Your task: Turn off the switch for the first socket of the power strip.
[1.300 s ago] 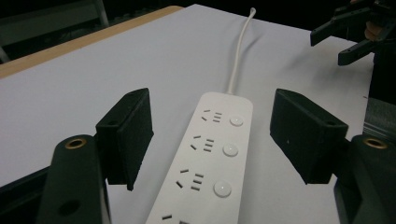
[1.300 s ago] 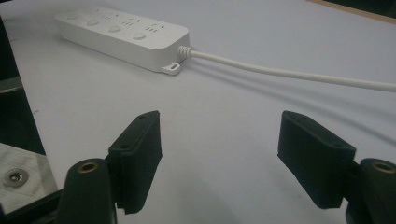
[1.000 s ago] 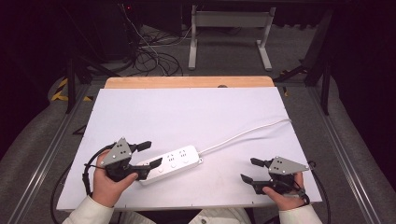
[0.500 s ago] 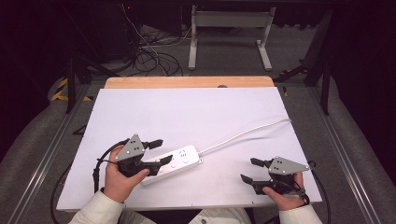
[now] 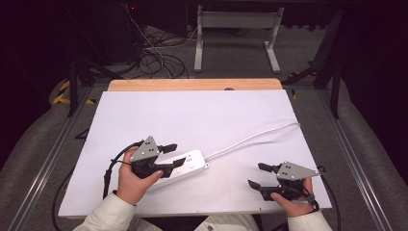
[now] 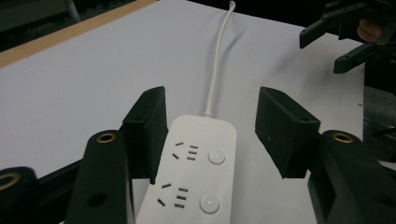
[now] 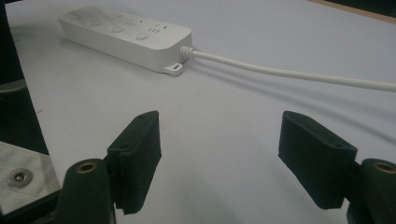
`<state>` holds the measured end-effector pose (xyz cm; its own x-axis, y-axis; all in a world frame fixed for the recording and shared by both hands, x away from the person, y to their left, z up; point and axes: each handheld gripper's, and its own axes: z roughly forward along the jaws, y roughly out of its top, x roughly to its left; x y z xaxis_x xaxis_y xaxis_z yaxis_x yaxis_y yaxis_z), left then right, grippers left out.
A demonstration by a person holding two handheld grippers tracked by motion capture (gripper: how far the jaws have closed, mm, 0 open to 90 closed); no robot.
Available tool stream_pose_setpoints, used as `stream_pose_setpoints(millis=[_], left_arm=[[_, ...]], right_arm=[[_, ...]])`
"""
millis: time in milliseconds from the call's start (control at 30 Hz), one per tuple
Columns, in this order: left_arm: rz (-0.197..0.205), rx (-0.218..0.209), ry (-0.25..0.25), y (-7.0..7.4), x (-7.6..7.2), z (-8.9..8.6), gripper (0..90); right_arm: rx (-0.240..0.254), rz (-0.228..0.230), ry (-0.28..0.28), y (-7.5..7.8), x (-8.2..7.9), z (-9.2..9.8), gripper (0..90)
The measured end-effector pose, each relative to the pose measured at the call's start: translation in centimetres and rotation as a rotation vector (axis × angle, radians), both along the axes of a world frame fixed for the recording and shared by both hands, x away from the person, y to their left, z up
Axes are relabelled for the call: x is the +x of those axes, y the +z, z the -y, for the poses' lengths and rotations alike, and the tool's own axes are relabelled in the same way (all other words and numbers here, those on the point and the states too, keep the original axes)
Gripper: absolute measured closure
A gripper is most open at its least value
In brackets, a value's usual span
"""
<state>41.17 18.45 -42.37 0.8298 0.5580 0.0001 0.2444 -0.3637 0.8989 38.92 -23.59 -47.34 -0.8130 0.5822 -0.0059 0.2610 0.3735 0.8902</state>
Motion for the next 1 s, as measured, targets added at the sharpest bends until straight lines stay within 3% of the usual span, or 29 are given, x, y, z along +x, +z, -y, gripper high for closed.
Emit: stream_pose_setpoints(millis=[133, 167, 200, 267, 300, 333, 367, 767, 1000], left_arm=[[-0.042, 0.002, -0.011, -0.4, 0.6, 0.2, 55.3], [-0.039, 0.009, -0.015, -0.5, 0.8, 0.2, 59.3], [-0.054, 0.005, -0.024, -0.8, 1.1, 0.4, 69.3], [-0.063, 0.010, -0.028, -0.9, 1.3, 0.4, 78.0], [-0.067, 0.011, -0.033, -1.0, 1.4, 0.5, 78.0], [-0.072, 0.016, -0.044, -1.2, 1.6, 0.6, 86.1], [-0.092, 0.016, -0.048, -1.4, 1.7, 0.8, 88.7], [-0.154, 0.062, -0.066, -2.1, 2.3, 2.3, 90.0], [-0.201, 0.122, -0.059, -2.6, 2.6, 3.4, 90.0]], right_arm=[[-0.001, 0.000, 0.002, 0.0, 0.0, 0.0, 30.4], [-0.002, -0.001, 0.002, 0.0, 0.0, 0.0, 30.4], [-0.001, -0.002, 0.002, 0.0, 0.0, 0.0, 30.3], [-0.001, -0.001, 0.001, 0.0, 0.0, 0.0, 30.2], [-0.001, -0.001, 0.001, 0.0, 0.0, 0.0, 30.2], [-0.001, 0.001, 0.002, -0.1, 0.0, 0.0, 30.1], [-0.001, 0.001, 0.002, -0.1, 0.0, 0.0, 30.1], [-0.004, -0.003, 0.006, -0.1, 0.0, 0.0, 30.1], [-0.005, -0.003, 0.009, -0.1, 0.0, 0.0, 30.0]])
